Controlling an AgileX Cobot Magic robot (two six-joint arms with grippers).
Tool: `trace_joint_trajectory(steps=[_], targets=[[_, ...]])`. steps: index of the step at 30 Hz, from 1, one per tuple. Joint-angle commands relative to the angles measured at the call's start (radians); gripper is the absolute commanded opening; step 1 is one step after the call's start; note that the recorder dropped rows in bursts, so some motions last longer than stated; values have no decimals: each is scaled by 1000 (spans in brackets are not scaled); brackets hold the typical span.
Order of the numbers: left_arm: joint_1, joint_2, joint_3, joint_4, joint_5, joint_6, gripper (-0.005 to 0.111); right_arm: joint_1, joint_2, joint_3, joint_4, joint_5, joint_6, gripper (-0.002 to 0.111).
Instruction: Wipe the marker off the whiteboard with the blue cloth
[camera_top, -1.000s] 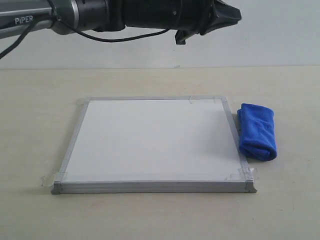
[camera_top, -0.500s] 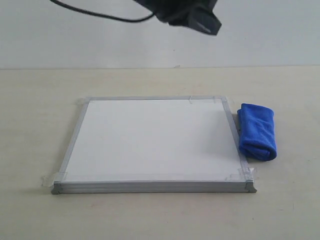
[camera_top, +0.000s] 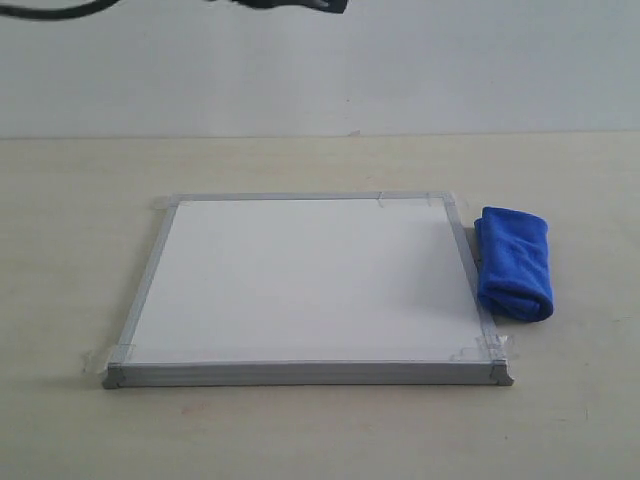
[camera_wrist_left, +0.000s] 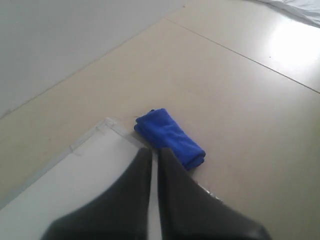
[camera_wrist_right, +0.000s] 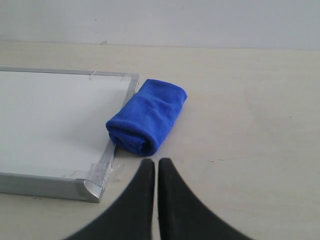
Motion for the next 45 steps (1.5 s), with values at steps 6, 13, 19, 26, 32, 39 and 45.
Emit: trace_joint_trajectory(steps=[6,13,19,26,32,39,45], targets=[[-6,-327,426,-20,-181,-39,4,-2,-4,-1,-2,-8,0,0],[-6,-542,629,-20,-278,-78,4,-2,-4,-1,-2,-8,0,0],[-6,-702,740,-12,-296,-84,4,-2,-4,-1,-2,-8,0,0],[-6,-815,748,-12,-340,-32,4,-2,-4,-1,-2,-10,0,0],[-6,-859,748,-12,-334,-32,4,-2,-4,-1,-2,-10,0,0],[6,-874,775,61,-304,56,4,-2,-4,-1,-2,-10,0,0],[84,-931,936,70,-332,96,4,-2,-4,-1,-2,-10,0,0]])
